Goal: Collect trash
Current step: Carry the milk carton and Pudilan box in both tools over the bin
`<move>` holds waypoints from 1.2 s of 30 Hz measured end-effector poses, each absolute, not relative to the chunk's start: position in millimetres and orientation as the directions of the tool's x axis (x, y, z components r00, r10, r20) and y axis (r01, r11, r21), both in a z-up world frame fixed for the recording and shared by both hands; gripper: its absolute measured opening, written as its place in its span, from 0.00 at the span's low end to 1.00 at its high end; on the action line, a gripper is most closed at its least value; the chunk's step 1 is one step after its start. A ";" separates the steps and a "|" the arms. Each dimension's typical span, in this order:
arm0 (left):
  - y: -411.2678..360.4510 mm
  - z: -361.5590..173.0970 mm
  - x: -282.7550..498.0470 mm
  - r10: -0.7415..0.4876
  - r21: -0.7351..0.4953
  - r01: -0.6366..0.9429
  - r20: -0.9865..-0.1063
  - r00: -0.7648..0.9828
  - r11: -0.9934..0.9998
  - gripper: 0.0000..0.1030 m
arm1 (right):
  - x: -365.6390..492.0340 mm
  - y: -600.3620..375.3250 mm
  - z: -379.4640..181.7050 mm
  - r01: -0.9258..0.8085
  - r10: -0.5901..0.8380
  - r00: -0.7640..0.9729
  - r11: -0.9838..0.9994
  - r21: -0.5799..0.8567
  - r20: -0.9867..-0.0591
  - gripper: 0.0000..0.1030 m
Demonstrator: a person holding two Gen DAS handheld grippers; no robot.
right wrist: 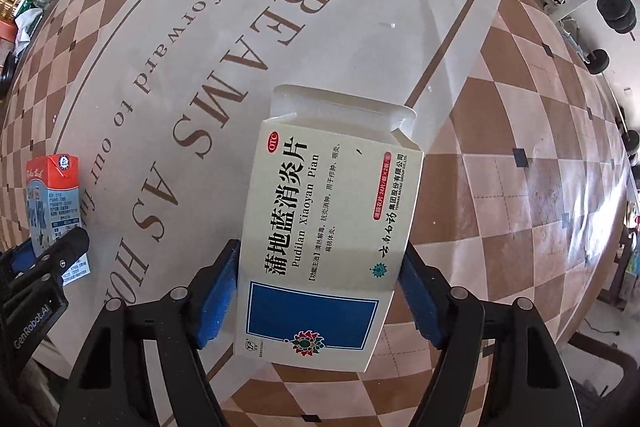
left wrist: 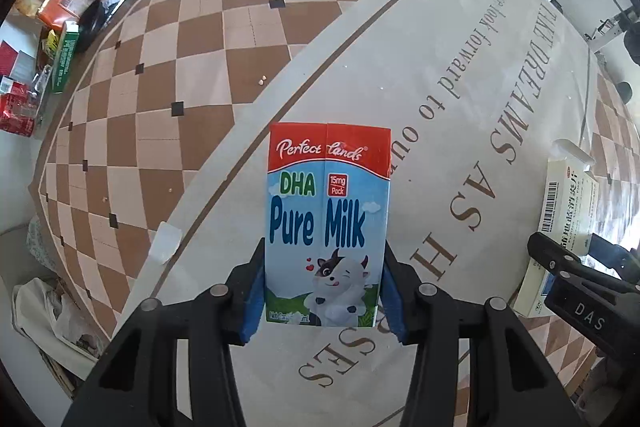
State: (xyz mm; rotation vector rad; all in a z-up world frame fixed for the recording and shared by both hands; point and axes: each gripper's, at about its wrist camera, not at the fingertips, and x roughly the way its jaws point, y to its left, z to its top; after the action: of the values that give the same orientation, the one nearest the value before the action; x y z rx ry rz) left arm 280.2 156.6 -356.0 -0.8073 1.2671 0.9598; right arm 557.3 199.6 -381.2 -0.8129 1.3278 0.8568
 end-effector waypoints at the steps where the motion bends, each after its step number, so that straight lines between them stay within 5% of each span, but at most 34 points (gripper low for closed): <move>1: 151.1 -349.0 277.4 0.152 0.022 -0.914 -0.987 0.044 0.404 0.44 | 556.8 196.8 -376.2 -0.880 0.071 0.044 0.475 -0.005 -0.997 0.75; 10: 90.8 -276.1 201.6 0.296 0.037 -0.916 -0.951 0.091 0.400 0.44 | 525.3 152.7 -306.8 -0.880 0.205 0.087 0.475 0.022 -0.975 0.75; 21: -19.4 -230.1 86.1 0.340 -0.013 -0.867 -0.917 0.210 0.498 0.44 | 335.2 -65.6 -244.4 -0.856 0.363 0.135 0.511 0.075 -0.922 0.75; 29: -86.3 -244.0 24.8 0.239 -0.067 -0.810 -0.938 0.250 0.583 0.44 | 244.1 -192.7 -256.2 -0.807 0.367 0.091 0.572 0.148 -0.926 0.75; 36: -126.4 -315.3 -11.1 0.069 -0.176 -0.795 -0.962 0.264 0.581 0.45 | 191.2 -273.5 -317.4 -0.812 0.280 0.008 0.563 0.157 -0.960 0.75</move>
State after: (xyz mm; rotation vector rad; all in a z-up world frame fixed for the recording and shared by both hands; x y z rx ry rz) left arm -11.1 -126.4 -315.3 -0.7626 1.1654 0.6677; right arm 191.2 -273.5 -317.4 -0.5207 1.2960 0.9157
